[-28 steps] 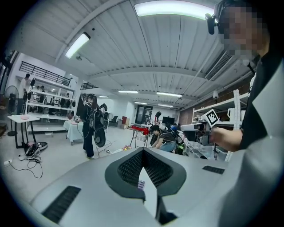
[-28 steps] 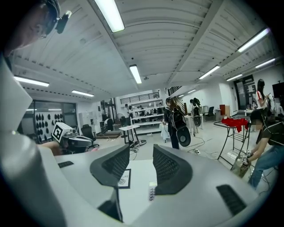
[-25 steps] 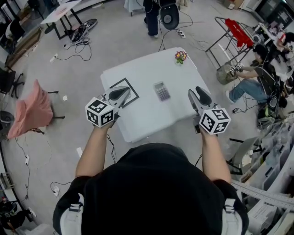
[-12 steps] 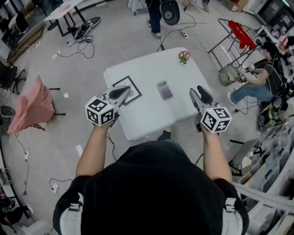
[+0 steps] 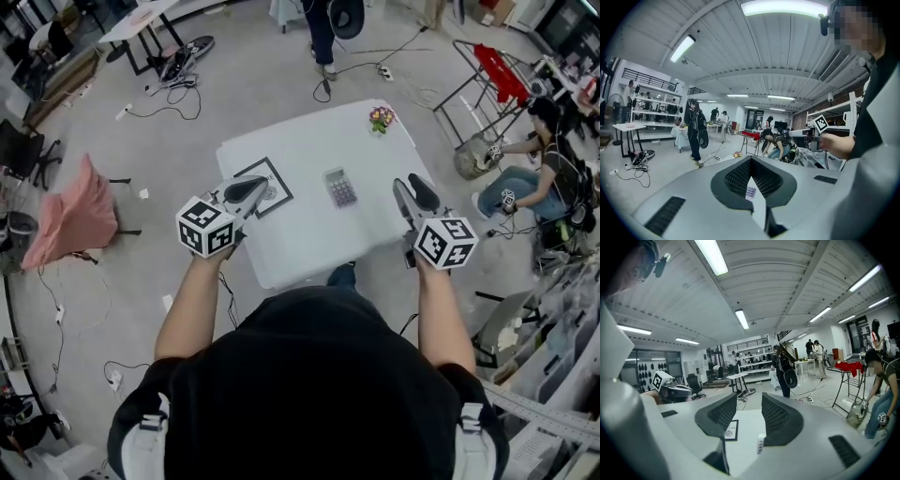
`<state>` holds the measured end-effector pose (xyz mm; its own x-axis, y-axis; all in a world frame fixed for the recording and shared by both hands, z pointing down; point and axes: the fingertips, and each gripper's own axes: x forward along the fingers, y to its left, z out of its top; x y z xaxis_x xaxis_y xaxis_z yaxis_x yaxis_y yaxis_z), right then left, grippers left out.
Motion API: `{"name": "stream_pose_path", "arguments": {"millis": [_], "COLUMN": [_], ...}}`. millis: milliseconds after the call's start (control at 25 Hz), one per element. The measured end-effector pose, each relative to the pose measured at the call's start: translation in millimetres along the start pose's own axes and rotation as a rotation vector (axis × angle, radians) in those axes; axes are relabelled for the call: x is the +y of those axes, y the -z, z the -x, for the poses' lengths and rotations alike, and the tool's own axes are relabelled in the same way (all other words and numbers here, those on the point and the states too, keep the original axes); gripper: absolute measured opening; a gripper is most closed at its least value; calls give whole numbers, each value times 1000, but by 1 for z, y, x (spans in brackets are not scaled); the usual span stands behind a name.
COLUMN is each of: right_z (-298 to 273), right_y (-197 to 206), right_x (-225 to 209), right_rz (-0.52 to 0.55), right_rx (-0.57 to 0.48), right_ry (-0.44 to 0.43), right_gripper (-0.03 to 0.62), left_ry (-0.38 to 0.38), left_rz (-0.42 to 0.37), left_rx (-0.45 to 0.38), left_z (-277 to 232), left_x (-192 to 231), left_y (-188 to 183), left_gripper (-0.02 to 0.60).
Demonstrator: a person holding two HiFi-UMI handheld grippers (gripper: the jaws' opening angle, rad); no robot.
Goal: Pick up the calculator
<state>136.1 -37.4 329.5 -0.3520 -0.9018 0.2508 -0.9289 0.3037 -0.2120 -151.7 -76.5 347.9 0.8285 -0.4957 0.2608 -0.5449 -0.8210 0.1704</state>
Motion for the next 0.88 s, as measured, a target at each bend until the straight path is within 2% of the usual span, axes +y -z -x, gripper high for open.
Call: {"name": "stream_pose_path", "arguments": {"millis": [400, 880], "right_z": [-36, -99], "right_y": [0, -9], "right_x": [-30, -82], "right_rz": [-9, -36], "right_rx": [9, 38], "right_ry": [-36, -114], "right_gripper": [166, 169], "left_ry": [-45, -122], "left_rz": [17, 63], "left_rx": [32, 54], "left_z": [-24, -81], "left_x": [14, 46], "left_y": [8, 4], "left_gripper": [17, 17]}}
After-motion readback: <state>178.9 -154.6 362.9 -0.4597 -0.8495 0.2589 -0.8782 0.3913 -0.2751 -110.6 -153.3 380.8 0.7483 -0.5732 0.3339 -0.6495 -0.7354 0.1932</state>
